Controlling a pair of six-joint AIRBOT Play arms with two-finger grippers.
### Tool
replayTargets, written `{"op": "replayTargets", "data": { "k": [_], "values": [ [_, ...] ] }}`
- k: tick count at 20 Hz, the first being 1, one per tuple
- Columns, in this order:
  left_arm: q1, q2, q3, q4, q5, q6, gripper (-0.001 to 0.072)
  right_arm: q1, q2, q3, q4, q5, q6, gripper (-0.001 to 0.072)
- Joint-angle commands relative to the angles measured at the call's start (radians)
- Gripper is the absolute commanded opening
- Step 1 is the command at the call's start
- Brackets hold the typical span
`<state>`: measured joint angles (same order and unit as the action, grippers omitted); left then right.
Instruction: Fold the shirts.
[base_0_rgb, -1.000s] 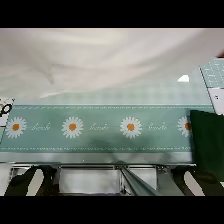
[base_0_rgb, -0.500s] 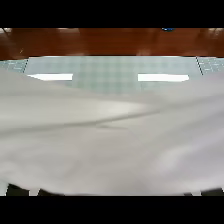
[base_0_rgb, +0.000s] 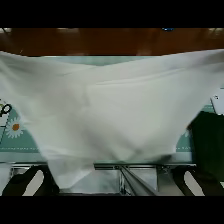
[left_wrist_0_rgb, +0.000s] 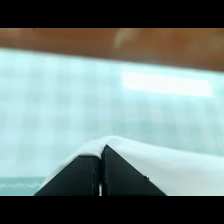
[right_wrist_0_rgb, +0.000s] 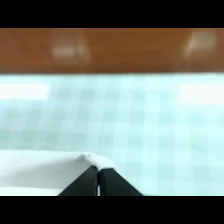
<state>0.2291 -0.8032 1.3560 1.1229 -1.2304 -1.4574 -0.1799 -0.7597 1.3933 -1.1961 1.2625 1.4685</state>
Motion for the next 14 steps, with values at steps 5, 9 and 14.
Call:
{"op": "replayTargets", "data": {
  "k": [5, 9, 14],
  "values": [
    [-0.07, -0.662, 0.109, -0.076, 0.3, 0.058, 0.0017, 0.005, -0.707, 0.018, 0.283, -0.359, -0.17, 0.002],
    [-0.122, -0.888, 0.265, -0.074, 0.353, 0.045, 0.0017, 0.009, -1.051, 0.324, 0.429, -0.312, -0.148, 0.002],
    [-0.12, -0.982, 0.32, -0.072, 0.359, 0.005, 0.0017, 0.009, -1.18, 0.463, 0.462, -0.308, -0.134, 0.002]
  ]
}}
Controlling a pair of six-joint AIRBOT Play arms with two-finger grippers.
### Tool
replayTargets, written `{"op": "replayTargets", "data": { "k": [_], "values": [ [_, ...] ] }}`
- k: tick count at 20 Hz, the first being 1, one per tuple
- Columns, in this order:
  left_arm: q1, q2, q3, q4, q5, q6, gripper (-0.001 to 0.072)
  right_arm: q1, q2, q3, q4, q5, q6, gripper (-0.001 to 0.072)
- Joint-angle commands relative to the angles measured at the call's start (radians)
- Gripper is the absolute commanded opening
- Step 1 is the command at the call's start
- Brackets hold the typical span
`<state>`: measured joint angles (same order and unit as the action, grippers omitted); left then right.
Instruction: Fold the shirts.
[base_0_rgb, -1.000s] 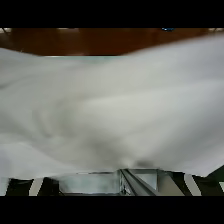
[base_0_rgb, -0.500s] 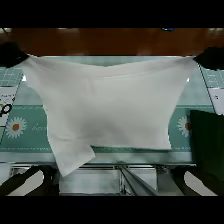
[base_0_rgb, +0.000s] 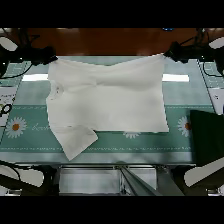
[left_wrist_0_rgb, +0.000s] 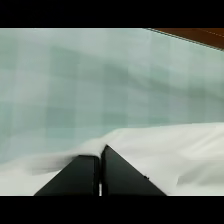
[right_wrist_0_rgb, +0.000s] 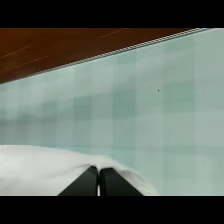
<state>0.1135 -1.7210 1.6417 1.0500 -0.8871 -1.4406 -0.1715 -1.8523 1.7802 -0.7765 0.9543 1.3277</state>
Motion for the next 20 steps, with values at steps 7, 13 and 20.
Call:
{"op": "replayTargets", "data": {
  "k": [7, 13, 20],
  "values": [
    [0.052, -0.066, 0.082, 0.008, -0.243, -0.011, 0.0018, -0.04, -0.087, 0.076, -0.061, 0.219, 0.079, 0.0021],
    [0.092, -0.088, 0.08, 0.051, -0.508, 0.064, 0.0018, -0.049, -0.092, 0.075, -0.27, 0.465, 0.142, 0.0021],
    [0.079, -0.157, 0.08, 0.12, -0.653, 0.06, 0.0018, -0.047, -0.13, 0.075, -0.329, 0.592, 0.13, 0.0021]
  ]
}}
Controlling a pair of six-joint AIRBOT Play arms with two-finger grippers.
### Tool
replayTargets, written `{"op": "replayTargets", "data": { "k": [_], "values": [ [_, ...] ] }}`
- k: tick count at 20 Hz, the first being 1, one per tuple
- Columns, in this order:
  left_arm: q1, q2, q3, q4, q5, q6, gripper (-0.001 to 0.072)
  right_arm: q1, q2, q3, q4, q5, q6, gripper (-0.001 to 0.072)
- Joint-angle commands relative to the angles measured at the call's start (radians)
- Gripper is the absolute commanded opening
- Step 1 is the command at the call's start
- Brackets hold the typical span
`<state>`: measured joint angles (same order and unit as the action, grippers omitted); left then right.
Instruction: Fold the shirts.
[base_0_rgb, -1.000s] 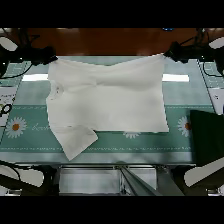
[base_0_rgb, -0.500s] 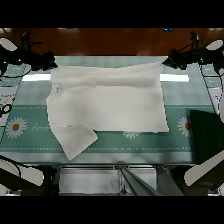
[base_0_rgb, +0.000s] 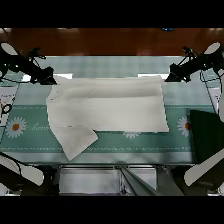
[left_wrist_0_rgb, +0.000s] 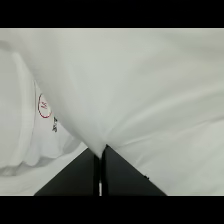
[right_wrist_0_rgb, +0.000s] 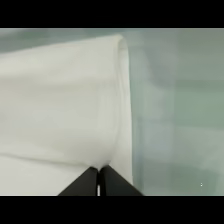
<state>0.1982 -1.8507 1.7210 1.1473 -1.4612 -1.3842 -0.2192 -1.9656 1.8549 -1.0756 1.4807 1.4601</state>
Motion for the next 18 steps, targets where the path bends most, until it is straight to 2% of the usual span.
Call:
{"op": "replayTargets", "data": {
  "k": [1, 4, 14, 15, 16, 17, 18],
  "values": [
    [-0.005, -0.034, 0.0, 0.026, -0.089, 0.003, 0.0018, 0.001, -0.025, 0.0, -0.035, 0.07, -0.003, 0.002],
    [-0.003, -0.051, 0.0, 0.035, -0.097, -0.026, 0.0018, 0.008, -0.051, 0.0, -0.034, 0.086, -0.014, 0.0021],
    [0.019, -0.058, 0.001, 0.039, -0.096, -0.027, 0.0018, 0.029, -0.066, 0.0, -0.035, 0.125, 0.002, 0.0021],
    [0.02, -0.058, 0.001, 0.039, -0.095, -0.076, 0.0018, 0.029, -0.066, 0.0, -0.035, 0.13, 0.002, 0.0021],
    [0.021, -0.059, 0.001, 0.039, -0.087, -0.124, 0.0043, 0.029, -0.066, 0.0, -0.042, 0.12, 0.023, 0.0072],
    [0.021, -0.06, 0.001, 0.039, -0.087, -0.165, 0.0149, 0.03, -0.064, 0.0, -0.059, 0.117, 0.071, 0.0276],
    [0.019, -0.059, 0.002, 0.039, -0.111, -0.175, 0.0397, 0.03, -0.062, 0.0, -0.058, 0.12, 0.083, 0.0416]
  ]
}}
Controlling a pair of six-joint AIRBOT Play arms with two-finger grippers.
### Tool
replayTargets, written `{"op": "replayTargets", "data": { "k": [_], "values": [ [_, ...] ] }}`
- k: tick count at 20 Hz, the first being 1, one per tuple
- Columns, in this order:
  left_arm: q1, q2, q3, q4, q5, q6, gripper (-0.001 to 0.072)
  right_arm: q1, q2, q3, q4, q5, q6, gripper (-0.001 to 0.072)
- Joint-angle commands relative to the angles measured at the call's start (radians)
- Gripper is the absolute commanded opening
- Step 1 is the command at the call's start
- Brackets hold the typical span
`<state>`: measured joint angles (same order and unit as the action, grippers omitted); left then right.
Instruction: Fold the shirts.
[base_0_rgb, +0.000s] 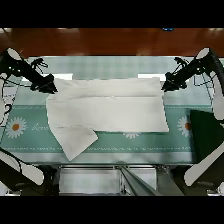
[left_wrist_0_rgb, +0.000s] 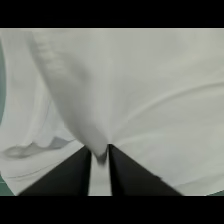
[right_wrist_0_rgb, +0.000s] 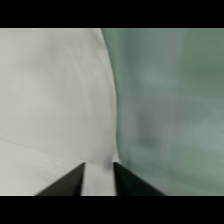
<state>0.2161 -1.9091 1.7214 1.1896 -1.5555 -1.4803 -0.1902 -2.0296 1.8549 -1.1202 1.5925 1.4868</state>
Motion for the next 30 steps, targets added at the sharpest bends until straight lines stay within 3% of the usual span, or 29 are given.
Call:
{"op": "replayTargets", "data": {
  "k": [1, 4, 9, 12, 14, 15, 17, 19, 20, 23, 28, 30],
  "values": [
    [0.0, 0.002, 0.002, 0.0, -0.053, -0.077, 0.051, 0.0, 0.013, 0.0, -0.017, 0.012, 0.058, 0.0416],
    [0.016, 0.044, 0.003, 0.069, -0.136, -0.077, 0.051, -0.023, 0.09, 0.0, -0.1, 0.013, 0.096, 0.0416],
    [0.069, 0.226, -0.031, 0.159, -0.135, -0.074, 0.051, -0.114, 0.309, -0.044, -0.304, -0.06, 0.147, 0.0418],
    [0.126, 0.419, -0.286, 0.156, -0.023, -0.069, 0.0509, -0.18, 0.491, -0.28, -0.231, -0.197, 0.061, 0.0418],
    [0.195, 0.563, -0.562, 0.135, 0.073, -0.07, 0.0508, -0.218, 0.667, -0.575, -0.171, -0.413, 0.032, 0.0418],
    [0.238, 0.626, -0.691, 0.081, 0.124, -0.068, 0.0507, -0.246, 0.756, -0.732, -0.085, -0.523, -0.015, 0.0418],
    [0.337, 0.742, -0.93, -0.055, 0.229, -0.006, 0.0507, -0.313, 0.888, -0.972, 0.126, -0.599, -0.109, 0.0418],
    [0.404, 0.827, -1.078, -0.068, 0.291, 0.041, 0.0507, -0.375, 0.969, -1.118, 0.3, -0.54, -0.221, 0.0418],
    [0.421, 0.854, -1.122, -0.066, 0.296, 0.075, 0.0508, -0.389, 0.994, -1.161, 0.303, -0.512, -0.246, 0.0417],
    [0.438, 0.875, -1.194, -0.079, 0.291, 0.085, 0.0507, -0.392, 1.035, -1.247, 0.233, -0.462, -0.242, 0.0417],
    [0.437, 0.861, -1.286, -0.22, 0.304, 0.233, 0.0507, -0.392, 1.04, -1.279, 0.312, -0.439, -0.27, 0.0417],
    [0.438, 0.858, -1.309, -0.22, 0.343, 0.242, 0.0507, -0.392, 1.04, -1.279, 0.351, -0.418, -0.27, 0.0417]
  ]
}}
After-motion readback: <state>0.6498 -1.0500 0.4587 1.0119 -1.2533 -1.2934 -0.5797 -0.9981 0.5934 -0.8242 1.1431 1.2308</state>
